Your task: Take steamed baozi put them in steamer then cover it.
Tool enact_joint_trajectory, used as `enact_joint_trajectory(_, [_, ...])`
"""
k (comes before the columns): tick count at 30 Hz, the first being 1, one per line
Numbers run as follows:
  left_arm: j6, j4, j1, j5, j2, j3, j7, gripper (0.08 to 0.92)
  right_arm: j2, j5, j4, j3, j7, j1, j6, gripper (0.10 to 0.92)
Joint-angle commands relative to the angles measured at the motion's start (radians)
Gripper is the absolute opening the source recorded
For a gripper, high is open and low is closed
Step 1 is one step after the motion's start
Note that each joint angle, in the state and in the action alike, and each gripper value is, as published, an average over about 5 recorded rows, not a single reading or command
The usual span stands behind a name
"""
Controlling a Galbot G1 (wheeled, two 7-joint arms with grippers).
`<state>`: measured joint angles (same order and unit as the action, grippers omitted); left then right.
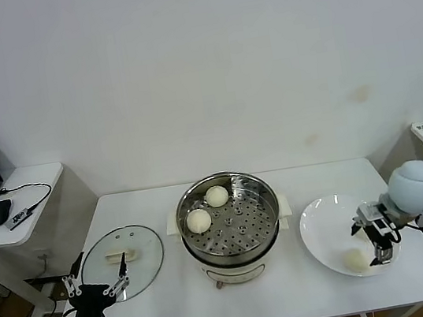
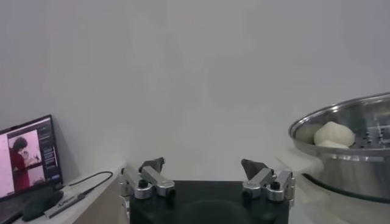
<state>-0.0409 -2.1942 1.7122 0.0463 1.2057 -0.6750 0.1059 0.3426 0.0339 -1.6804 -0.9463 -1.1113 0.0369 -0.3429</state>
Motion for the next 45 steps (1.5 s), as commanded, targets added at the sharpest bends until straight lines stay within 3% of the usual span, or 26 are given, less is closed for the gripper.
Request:
enact_joint_trajectory(1, [-0.001,0.004,0.001,-0.001,0.000,-0.003,0.000,0.823,0.047,0.058,0.070,0.067,0.011,-0.124,0.010,0.823])
enact_joint_trajectory(16, [-0.002,0.020,-0.004,0.003,-0.001,-0.018,0.000,0.823,0.122,0.071,0.190,0.071,0.018,-0.135,0.014,0.804])
enact_joint_trajectory(45, [-0.003,0.009,-0.007,0.004,0.001,-0.018,0.001,0.823,0.086,0.025,0.147,0.111,-0.036,-0.037,0.007,0.577])
